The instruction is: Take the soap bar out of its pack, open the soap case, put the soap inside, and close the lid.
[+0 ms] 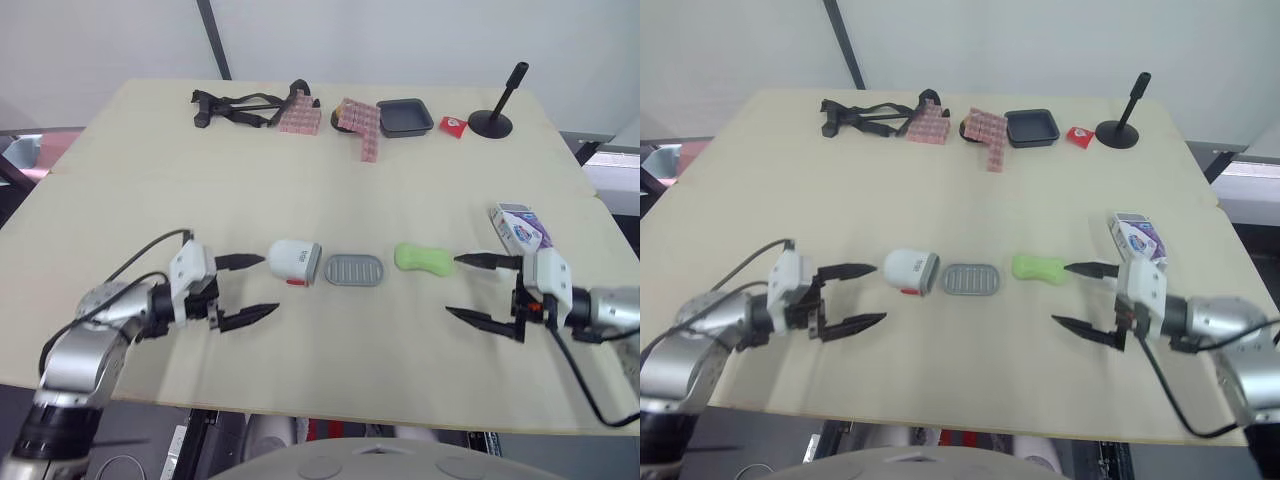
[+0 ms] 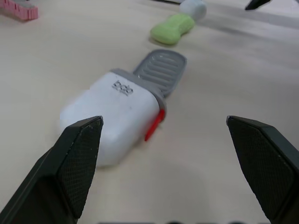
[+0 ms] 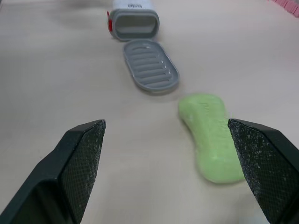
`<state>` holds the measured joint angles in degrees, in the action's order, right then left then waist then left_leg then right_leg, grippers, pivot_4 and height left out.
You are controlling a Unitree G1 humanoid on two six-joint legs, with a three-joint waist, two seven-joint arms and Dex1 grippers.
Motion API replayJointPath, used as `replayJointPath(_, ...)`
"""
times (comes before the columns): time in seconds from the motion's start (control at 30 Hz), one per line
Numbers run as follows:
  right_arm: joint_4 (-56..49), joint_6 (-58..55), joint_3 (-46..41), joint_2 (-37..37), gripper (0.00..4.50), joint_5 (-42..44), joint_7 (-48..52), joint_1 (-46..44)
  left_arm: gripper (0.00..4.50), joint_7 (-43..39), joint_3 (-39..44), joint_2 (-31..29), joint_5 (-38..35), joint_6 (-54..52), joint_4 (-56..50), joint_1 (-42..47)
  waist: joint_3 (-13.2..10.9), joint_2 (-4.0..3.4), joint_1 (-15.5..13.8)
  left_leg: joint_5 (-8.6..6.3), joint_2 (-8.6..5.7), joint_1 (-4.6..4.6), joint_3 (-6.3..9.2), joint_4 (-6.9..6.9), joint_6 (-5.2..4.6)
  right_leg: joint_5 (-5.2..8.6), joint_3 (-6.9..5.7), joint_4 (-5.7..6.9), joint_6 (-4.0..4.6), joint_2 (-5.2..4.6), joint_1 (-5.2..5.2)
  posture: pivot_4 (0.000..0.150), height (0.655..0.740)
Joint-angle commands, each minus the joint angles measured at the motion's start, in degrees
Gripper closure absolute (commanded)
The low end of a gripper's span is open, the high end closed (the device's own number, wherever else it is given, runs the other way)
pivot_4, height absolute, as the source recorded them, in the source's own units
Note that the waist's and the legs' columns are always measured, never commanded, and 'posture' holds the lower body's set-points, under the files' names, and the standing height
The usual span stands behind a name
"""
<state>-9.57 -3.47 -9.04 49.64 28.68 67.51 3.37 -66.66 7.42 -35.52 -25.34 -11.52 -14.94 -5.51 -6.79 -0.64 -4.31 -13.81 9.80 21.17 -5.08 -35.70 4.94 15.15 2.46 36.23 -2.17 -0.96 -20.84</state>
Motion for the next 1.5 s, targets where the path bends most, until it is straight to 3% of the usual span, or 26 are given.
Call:
replayJointPath(0.03, -0.20, -6.62, 1.88, 4.15, 0.00, -0.35, 2.00, -7.13, 0.00, -0.16, 1.40, -0.05, -1.37, 3.84, -3.72, -3.05, 0.00, 0.00, 0.11, 0.00, 0.00, 0.00, 0.00, 0.00, 0.00, 0.00, 0.01, 0.00, 0.00, 0.00, 0.00, 0.150, 0.7400)
replayJointPath(0.3, 4.93, -17.62, 17.44, 4.25, 0.00, -10.49, 4.71, -29.04, 0.00, -0.82, -1.78, 1.11, -0.87, 8.31, -5.75, -8.96, 0.00, -0.01, 1.09, 0.01, 0.02, 0.05, -0.02, 0.00, -0.01, 0.01, 0.03, 0.09, 0.02, 0.08, -0.08, 0.150, 0.7400)
replayJointPath(0.57, 9.28, -23.73, 26.65, -1.24, 0.00, -17.34, 4.37, -38.28, 0.00, 0.94, -4.85, 2.63, -1.37, 9.16, -7.24, -8.42, 0.00, -0.01, 0.62, 0.02, 0.02, 0.06, -0.04, -0.08, 0.00, 0.01, 0.05, 0.35, 0.02, 0.08, -0.26, 0.150, 0.7400)
replayJointPath(0.93, 8.76, -30.56, 31.33, -4.17, 0.00, -22.82, 2.61, -41.25, 0.00, 4.34, -5.28, 4.30, -0.64, 12.60, -8.34, -9.98, 0.00, -0.02, 0.40, 0.03, 0.05, 0.18, -0.11, -0.10, 0.03, 0.00, 0.16, 0.48, 0.02, 0.14, -0.33, 0.150, 0.7400)
replayJointPath(1.3, 4.99, -32.63, 32.32, -3.35, 0.00, -25.25, 0.92, -38.70, 0.00, 4.33, -6.72, 3.19, -0.21, 14.09, -8.15, -11.58, 0.01, -0.02, 0.04, 0.05, 0.08, 0.14, -0.16, -0.15, 0.06, 0.00, 0.22, 0.63, 0.02, 0.16, -0.47, 0.150, 0.7400)
replayJointPath(1.5, 6.12, -32.34, 32.50, -3.33, 1.88, -26.35, 1.13, -38.56, 0.00, 4.60, -7.20, 3.08, -0.14, 13.76, -7.81, -10.90, 0.01, -0.02, 0.07, 0.05, 0.08, 0.15, -0.19, -0.16, 0.07, 0.00, 0.26, 0.68, 0.02, 0.17, -0.49, 0.150, 0.7400)
